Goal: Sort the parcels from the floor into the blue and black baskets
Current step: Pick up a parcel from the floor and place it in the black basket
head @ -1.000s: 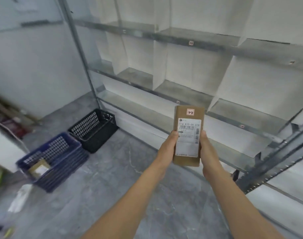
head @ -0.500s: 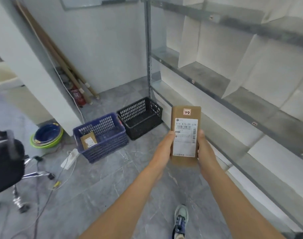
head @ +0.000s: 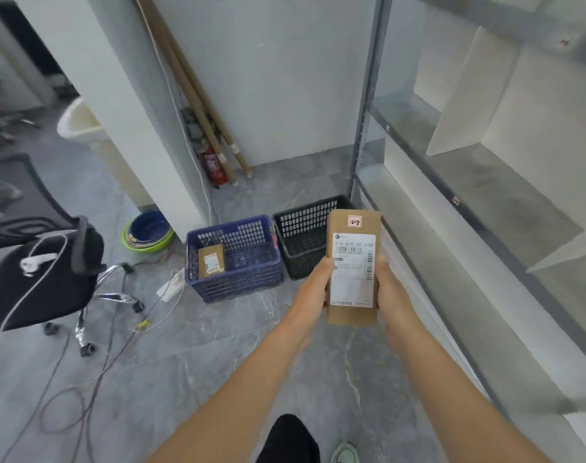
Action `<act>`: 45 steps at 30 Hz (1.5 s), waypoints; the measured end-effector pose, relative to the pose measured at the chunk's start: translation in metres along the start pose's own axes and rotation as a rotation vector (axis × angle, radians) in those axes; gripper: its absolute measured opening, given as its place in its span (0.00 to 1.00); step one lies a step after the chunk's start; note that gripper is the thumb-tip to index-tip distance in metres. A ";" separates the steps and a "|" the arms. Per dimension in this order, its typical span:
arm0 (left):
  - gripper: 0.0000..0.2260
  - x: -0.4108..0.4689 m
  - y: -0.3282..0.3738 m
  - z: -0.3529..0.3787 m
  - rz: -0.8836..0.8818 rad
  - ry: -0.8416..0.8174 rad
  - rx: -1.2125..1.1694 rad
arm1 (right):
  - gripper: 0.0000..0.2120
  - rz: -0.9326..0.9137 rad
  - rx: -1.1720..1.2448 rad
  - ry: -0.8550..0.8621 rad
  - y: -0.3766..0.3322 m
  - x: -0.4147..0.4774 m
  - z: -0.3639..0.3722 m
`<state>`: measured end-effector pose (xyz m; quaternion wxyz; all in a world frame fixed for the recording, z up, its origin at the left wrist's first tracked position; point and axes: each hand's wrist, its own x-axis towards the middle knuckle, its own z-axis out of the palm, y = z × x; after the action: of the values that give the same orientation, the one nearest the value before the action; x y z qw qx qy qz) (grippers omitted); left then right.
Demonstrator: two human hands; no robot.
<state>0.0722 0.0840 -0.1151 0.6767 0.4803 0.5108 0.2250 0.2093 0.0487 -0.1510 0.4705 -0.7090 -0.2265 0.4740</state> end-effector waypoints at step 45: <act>0.17 0.706 0.007 -0.124 -0.566 0.343 -0.285 | 0.22 0.498 -0.348 -0.381 -0.036 0.721 0.189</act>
<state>0.2268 0.7005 -0.4459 0.6766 0.1761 0.6932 0.1751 0.3693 0.7039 -0.4705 0.1620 -0.7108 -0.2077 0.6522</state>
